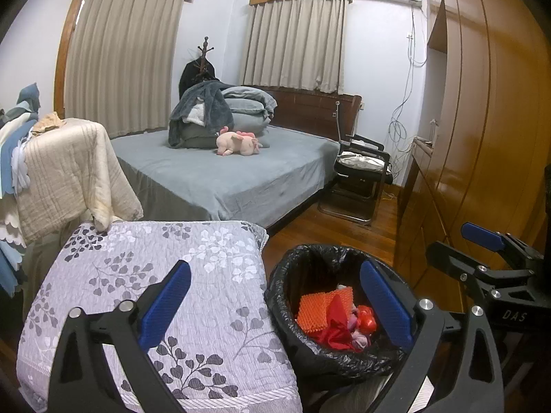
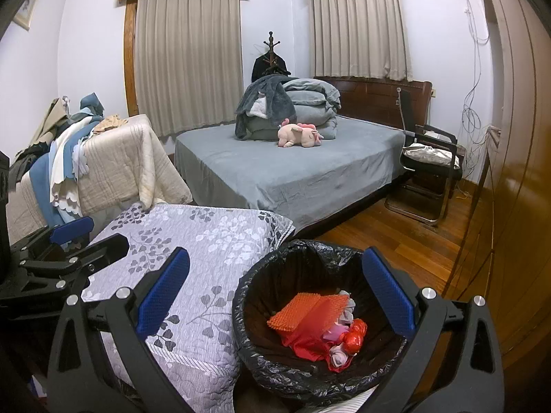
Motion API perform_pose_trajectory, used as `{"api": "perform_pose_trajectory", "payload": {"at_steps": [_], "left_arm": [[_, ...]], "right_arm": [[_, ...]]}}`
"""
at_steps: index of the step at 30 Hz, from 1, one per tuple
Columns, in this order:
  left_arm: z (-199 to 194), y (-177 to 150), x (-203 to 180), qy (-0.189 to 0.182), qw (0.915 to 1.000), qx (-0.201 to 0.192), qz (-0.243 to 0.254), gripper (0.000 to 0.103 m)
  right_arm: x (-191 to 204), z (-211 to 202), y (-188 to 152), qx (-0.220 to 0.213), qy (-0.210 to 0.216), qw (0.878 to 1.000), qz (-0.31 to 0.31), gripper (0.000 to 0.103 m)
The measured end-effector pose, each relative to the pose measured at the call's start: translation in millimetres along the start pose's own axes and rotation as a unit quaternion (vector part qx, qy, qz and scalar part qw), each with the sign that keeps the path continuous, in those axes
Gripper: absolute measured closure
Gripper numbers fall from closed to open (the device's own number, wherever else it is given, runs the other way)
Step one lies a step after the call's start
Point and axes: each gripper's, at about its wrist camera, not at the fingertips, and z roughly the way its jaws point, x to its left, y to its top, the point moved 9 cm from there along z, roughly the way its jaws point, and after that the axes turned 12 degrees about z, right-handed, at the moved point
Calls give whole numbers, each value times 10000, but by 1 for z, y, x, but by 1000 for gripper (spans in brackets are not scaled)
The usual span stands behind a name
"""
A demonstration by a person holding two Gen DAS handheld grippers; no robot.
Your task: Collect trash
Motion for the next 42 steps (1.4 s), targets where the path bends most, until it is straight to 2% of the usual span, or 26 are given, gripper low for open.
{"api": "perform_pose_trajectory", "payload": {"at_steps": [42], "left_arm": [[-1,1,2,4,10000,25,-6,6]], "right_arm": [[2,2,-1,24,-13,10000,-12,5]]}}
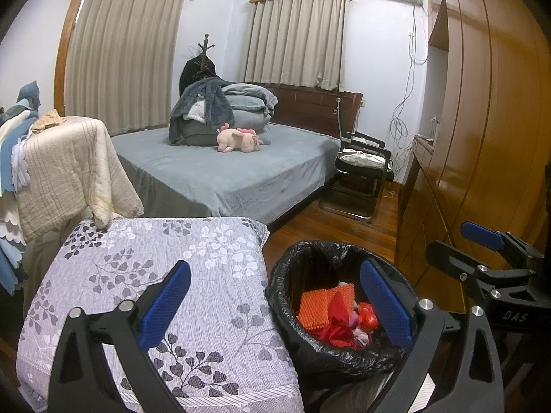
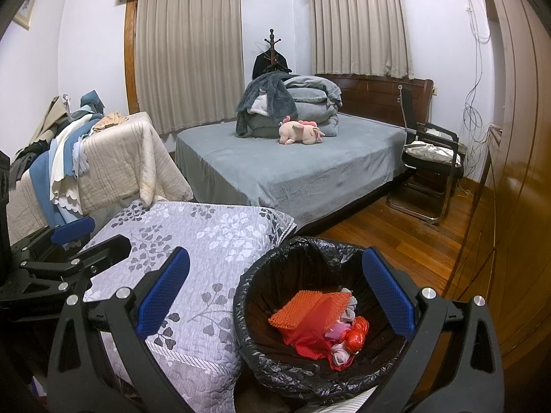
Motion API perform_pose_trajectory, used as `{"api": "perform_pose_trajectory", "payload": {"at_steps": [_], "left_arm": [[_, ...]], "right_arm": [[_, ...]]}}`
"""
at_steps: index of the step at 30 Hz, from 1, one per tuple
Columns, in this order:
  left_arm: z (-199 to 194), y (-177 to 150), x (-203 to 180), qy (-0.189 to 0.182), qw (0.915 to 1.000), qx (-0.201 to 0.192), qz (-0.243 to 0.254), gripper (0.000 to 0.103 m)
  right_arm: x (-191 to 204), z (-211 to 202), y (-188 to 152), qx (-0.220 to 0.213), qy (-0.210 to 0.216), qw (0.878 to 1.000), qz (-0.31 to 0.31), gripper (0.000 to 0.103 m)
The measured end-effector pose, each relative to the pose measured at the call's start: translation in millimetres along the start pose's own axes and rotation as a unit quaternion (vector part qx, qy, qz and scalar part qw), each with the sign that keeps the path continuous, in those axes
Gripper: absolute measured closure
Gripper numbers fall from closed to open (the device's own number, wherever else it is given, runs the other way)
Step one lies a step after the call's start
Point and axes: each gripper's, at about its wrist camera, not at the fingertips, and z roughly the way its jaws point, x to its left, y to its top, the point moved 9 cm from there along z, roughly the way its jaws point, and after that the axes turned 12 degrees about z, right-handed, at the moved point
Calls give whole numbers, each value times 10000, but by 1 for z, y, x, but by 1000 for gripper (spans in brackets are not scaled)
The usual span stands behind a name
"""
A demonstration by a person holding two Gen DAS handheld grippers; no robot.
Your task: Collect trash
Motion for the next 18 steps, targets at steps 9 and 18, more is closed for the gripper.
{"api": "perform_pose_trajectory", "payload": {"at_steps": [9,18], "left_arm": [[-3,-6,0,-28,10000,32,-15,6],[-4,-7,1,-15,10000,45,1,6]], "right_arm": [[0,1,0,10,9,10000,9,5],[1,1,-2,14,1,10000,-10,5]]}}
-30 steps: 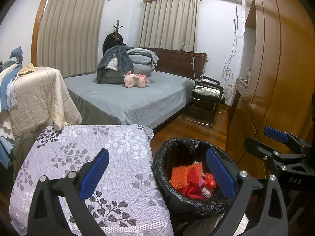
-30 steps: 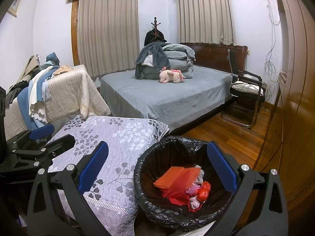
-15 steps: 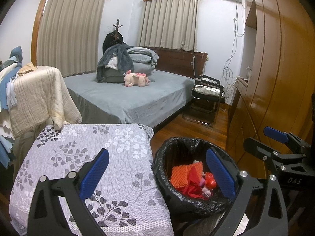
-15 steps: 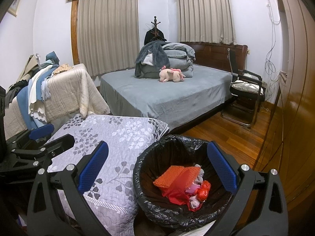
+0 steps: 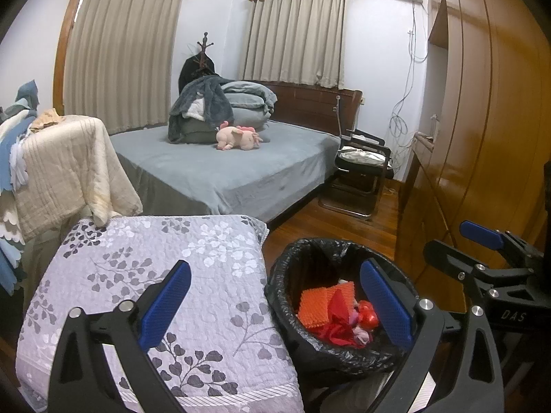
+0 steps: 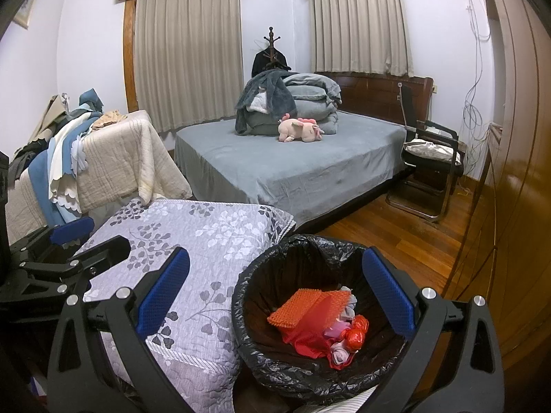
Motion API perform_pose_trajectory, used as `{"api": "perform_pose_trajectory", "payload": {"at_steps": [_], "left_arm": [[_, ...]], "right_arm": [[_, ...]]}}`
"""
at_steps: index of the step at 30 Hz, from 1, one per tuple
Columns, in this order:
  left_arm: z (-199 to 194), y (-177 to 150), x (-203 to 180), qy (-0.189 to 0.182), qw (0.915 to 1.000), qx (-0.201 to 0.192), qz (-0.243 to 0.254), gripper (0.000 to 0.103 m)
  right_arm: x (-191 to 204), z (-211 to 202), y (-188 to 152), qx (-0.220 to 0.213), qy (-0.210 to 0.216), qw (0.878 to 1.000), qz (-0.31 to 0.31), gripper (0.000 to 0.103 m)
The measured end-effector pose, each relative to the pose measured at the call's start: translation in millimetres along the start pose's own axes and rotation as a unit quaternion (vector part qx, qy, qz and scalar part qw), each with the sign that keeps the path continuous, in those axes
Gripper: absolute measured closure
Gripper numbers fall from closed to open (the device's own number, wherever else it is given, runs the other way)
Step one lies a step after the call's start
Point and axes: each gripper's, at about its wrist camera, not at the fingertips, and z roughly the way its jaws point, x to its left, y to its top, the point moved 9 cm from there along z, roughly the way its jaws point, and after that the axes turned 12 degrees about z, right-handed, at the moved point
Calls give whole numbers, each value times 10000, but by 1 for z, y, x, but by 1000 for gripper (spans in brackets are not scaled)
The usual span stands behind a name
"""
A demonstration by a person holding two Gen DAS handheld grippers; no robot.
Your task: Collect trash
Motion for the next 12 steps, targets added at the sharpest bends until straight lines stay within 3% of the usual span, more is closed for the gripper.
{"api": "perform_pose_trajectory", "payload": {"at_steps": [12], "left_arm": [[2,-1,1,-27,10000,23,-27,6]], "right_arm": [[0,1,1,7,5,10000,11,5]]}}
